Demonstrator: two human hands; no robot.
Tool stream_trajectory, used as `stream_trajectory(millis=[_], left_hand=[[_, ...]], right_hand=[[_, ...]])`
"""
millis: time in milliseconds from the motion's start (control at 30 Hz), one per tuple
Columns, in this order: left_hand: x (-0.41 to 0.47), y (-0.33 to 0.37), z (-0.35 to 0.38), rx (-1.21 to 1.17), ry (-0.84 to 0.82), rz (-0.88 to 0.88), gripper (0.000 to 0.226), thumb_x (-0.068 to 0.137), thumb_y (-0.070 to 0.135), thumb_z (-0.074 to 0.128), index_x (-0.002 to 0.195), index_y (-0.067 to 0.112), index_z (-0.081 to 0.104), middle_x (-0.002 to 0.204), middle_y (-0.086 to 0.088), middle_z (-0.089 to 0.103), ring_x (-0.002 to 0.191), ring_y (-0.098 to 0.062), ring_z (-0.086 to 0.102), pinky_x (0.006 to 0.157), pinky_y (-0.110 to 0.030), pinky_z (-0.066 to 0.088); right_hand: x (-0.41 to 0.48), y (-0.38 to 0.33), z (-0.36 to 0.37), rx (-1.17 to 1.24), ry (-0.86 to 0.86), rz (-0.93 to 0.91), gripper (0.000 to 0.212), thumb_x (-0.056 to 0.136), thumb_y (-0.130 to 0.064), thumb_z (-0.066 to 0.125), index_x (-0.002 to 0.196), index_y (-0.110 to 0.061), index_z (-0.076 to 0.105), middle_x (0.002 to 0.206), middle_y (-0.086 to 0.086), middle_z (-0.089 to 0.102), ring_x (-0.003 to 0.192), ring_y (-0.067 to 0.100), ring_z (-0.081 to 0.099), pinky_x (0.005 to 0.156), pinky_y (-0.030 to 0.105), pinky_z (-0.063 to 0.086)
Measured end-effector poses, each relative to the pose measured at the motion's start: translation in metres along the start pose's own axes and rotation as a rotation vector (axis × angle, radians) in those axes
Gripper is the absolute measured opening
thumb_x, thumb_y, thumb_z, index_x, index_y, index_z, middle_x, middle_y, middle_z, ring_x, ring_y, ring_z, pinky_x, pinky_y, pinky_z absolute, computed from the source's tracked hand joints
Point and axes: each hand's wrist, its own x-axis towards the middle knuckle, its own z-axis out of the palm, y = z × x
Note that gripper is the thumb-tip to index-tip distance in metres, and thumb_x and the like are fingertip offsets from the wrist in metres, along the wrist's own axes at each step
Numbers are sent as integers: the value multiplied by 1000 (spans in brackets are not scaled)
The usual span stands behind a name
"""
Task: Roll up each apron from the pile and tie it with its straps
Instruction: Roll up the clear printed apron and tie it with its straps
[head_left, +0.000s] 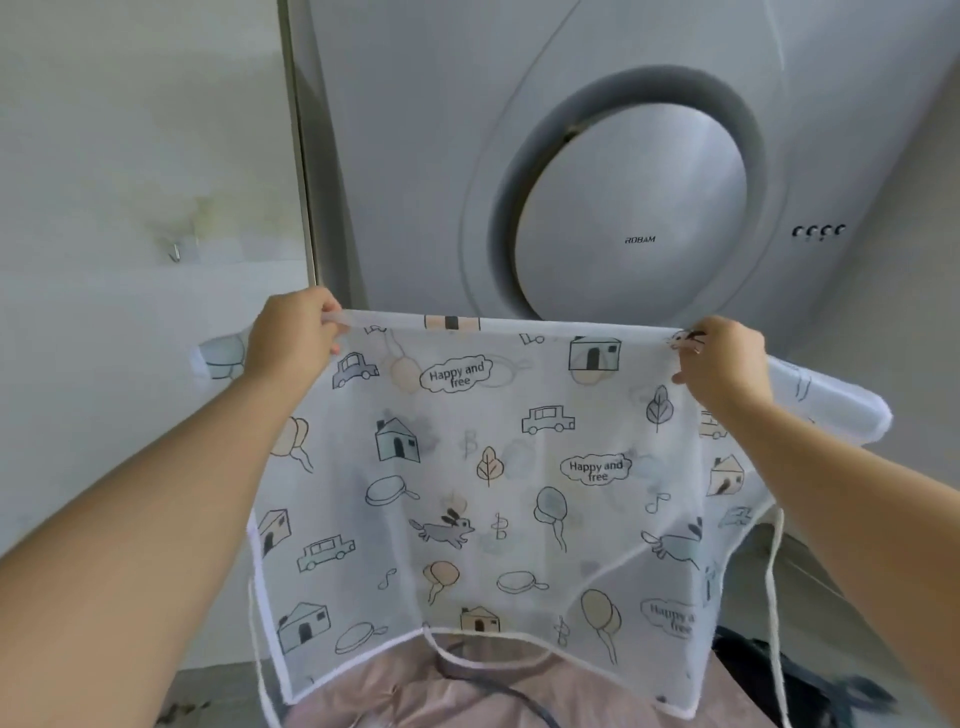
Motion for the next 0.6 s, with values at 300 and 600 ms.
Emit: stream_trajectory(millis=[300, 600], left_hand=[[3, -12, 8, 263, -238, 228, 23, 99, 19, 45, 101, 11, 66, 94, -10, 54, 90, -32, 56, 80, -39, 45], [-19, -11, 12, 525, -346, 150, 16, 87, 29, 68, 94, 21, 57, 95, -5, 61, 83, -28, 55, 67, -28, 34]], right_hand=[[-15, 1, -5, -130, -13, -104, 18, 92, -5, 43, 98, -3, 59, 96, 16, 58, 84, 36, 54, 70, 36, 43], [-15, 5, -16, -99, 101, -165, 25, 88, 3, 42, 109, -1, 55, 107, 18, 56, 90, 32, 49, 74, 36, 38]])
